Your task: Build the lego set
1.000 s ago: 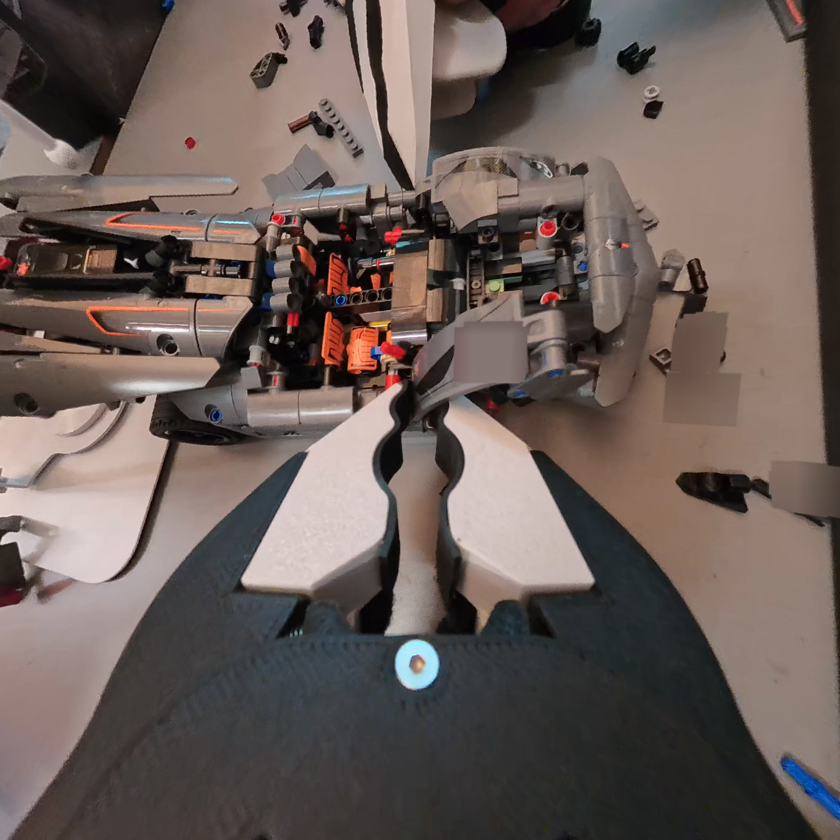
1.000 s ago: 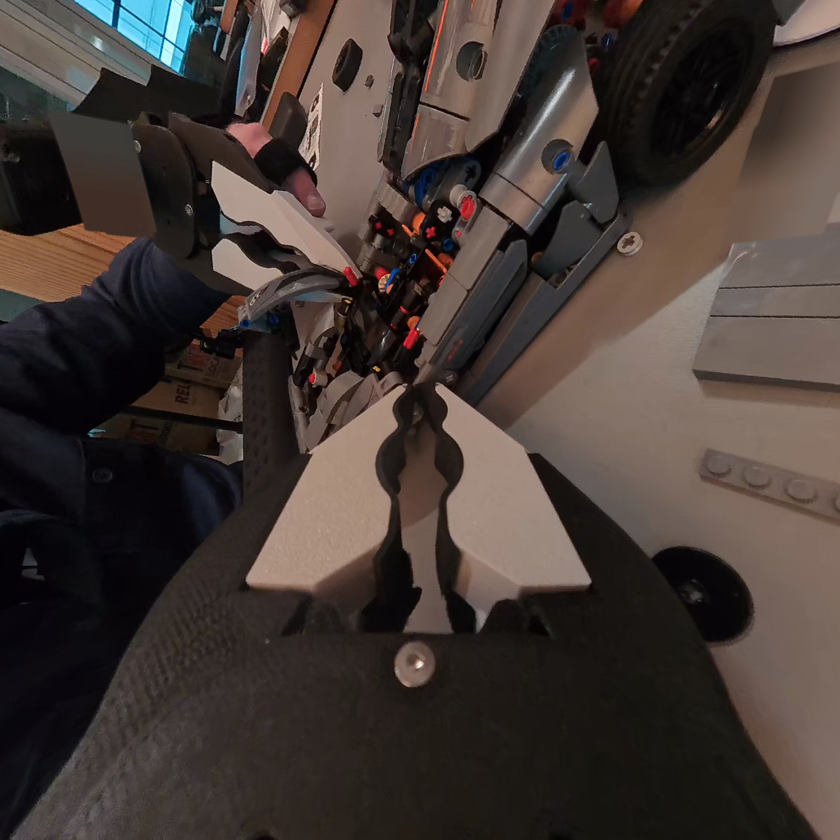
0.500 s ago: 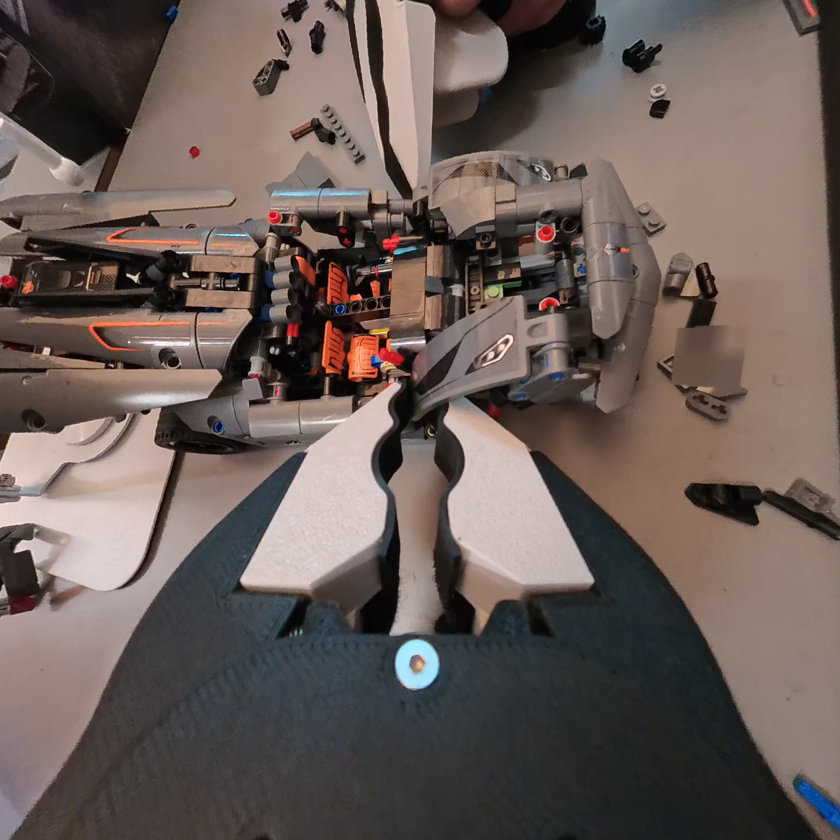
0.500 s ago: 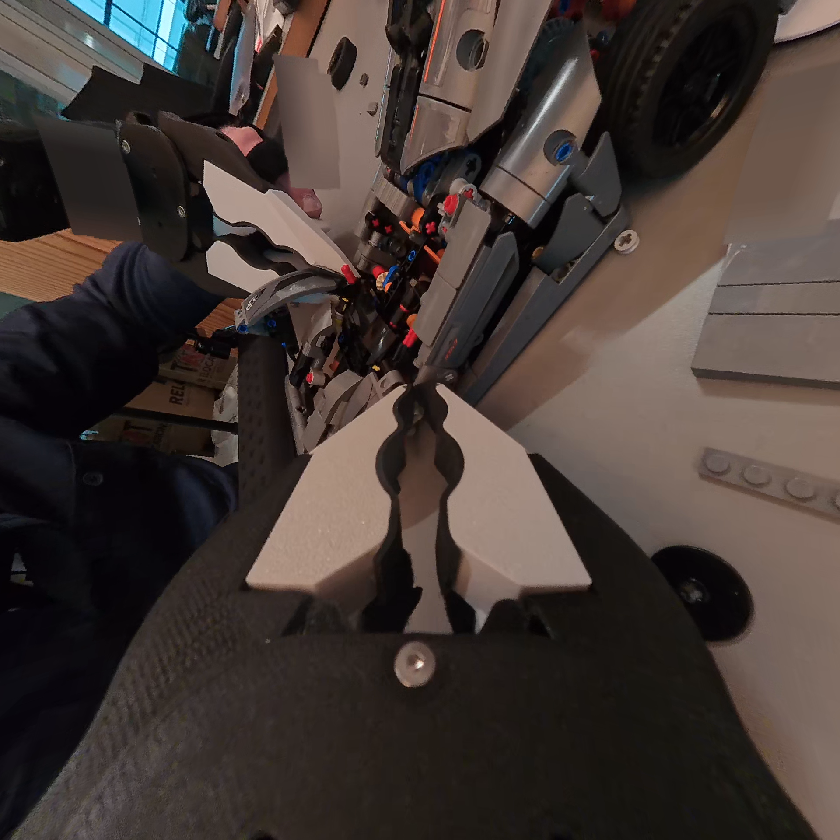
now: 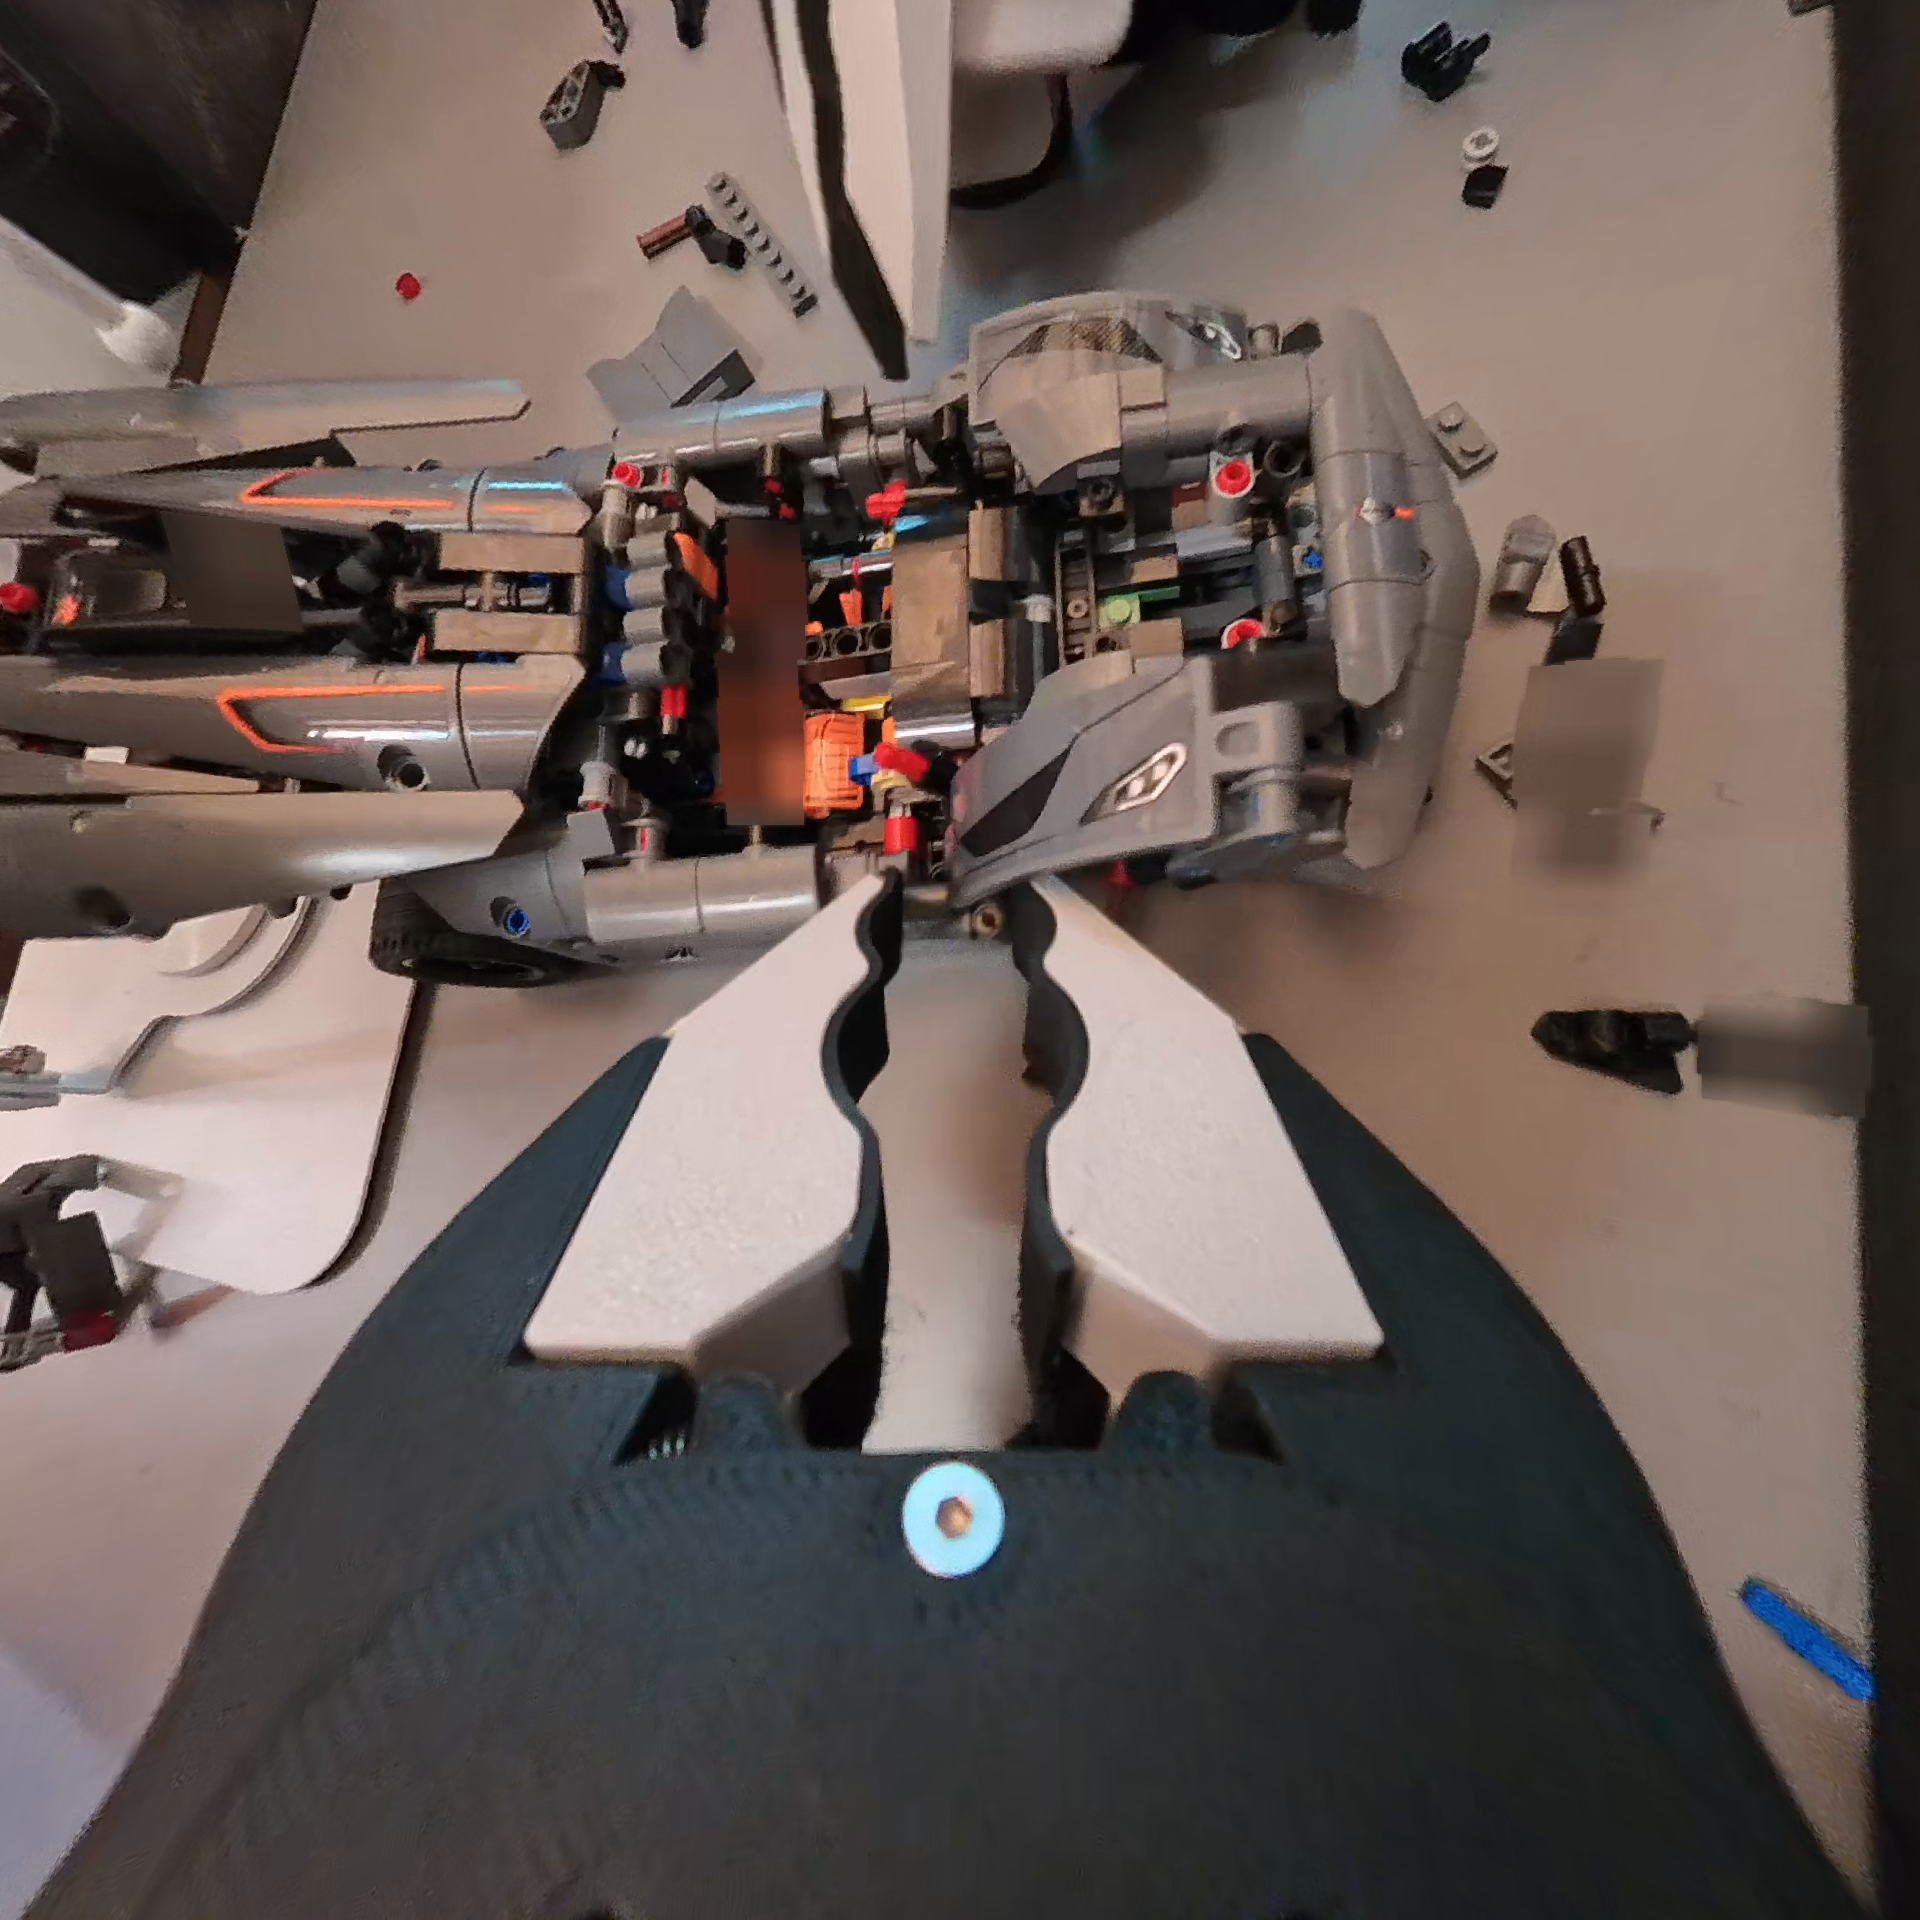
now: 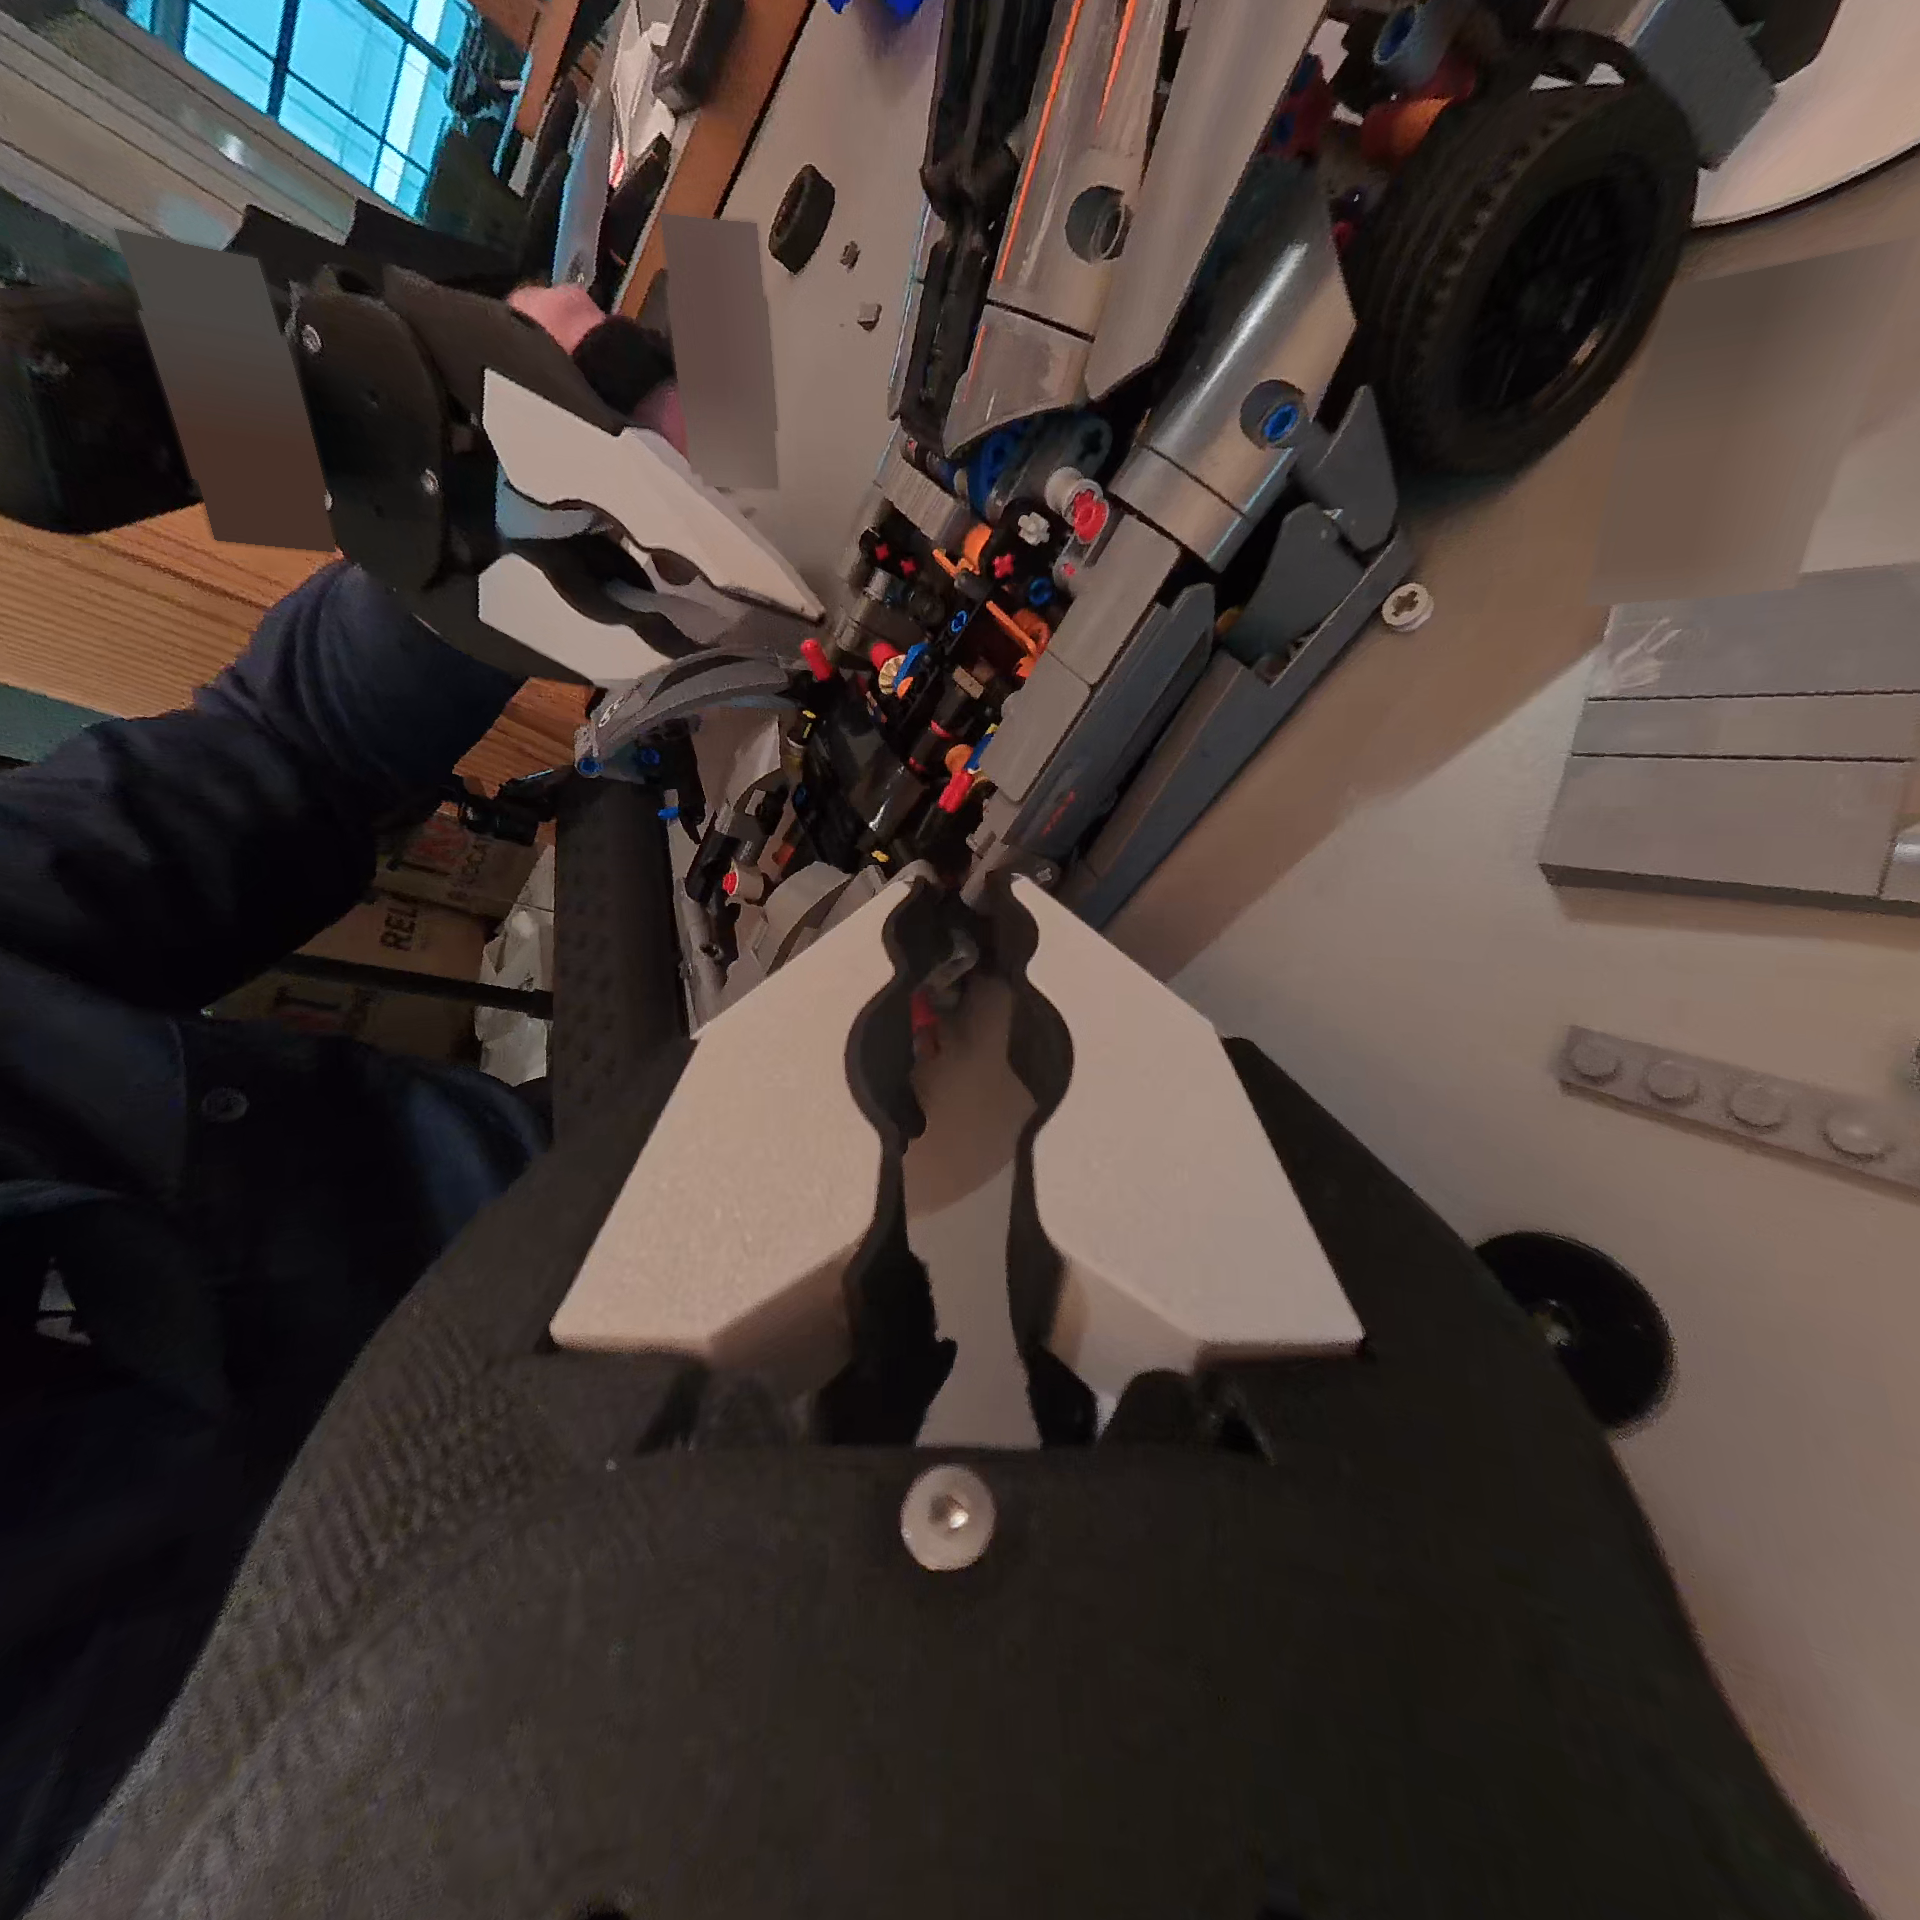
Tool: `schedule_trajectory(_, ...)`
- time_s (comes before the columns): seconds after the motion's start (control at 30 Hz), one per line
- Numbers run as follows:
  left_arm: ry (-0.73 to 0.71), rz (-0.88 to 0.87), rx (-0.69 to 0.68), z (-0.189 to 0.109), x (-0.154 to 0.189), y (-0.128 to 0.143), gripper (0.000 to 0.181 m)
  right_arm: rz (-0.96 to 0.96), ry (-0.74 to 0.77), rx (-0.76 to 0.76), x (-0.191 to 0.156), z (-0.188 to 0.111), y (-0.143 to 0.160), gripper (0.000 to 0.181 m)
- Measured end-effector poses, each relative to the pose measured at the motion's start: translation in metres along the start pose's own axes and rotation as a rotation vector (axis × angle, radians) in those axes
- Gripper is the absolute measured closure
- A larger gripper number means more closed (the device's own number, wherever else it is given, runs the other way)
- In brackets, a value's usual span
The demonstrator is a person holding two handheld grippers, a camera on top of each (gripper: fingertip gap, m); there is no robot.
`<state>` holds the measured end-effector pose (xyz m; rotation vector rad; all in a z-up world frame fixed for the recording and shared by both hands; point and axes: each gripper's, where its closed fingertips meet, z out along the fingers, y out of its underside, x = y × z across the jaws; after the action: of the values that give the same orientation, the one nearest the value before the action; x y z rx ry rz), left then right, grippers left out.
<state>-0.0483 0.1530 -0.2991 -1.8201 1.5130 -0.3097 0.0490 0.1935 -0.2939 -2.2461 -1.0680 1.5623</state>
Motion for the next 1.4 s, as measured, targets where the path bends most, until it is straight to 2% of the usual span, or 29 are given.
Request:
schedule_trajectory(0.17,-0.031,-0.008,0.012,-0.011,-0.012,0.003,0.165,-0.003,0.007,0.014,0.001,-0.002,-0.003,0.17)
schedule_trajectory(0.27,-0.046,-0.062,0.027,-0.015,-0.021,0.005,0.165,0.004,0.048,0.056,0.008,-0.007,-0.01,0.161)
schedule_trajectory(0.43,-0.054,-0.197,0.034,-0.014,-0.035,0.014,0.159,-0.011,0.097,0.1,0.015,-0.005,-0.019,0.157)
schedule_trajectory(0.6,0.005,-0.357,0.05,-0.004,-0.035,0.019,0.151,-0.075,0.171,0.077,0.017,0.01,-0.023,0.157)
schedule_trajectory(0.73,0.013,-0.368,0.073,-0.001,-0.033,0.015,0.158,-0.123,0.201,0.078,0.016,0.01,-0.025,0.161)
schedule_trajectory(1.03,0.011,-0.358,0.09,-0.002,-0.031,0.008,0.157,-0.149,0.207,0.073,0.013,0.009,-0.024,0.162)
schedule_trajectory(1.13,-0.01,-0.329,0.056,0.001,-0.031,0.011,0.157,-0.151,0.21,0.072,0.013,0.01,-0.024,0.162)
schedule_trajectory(1.4,0.019,-0.395,0.074,0.001,-0.033,0.013,0.155,-0.15,0.218,0.072,0.014,0.01,-0.023,0.163)
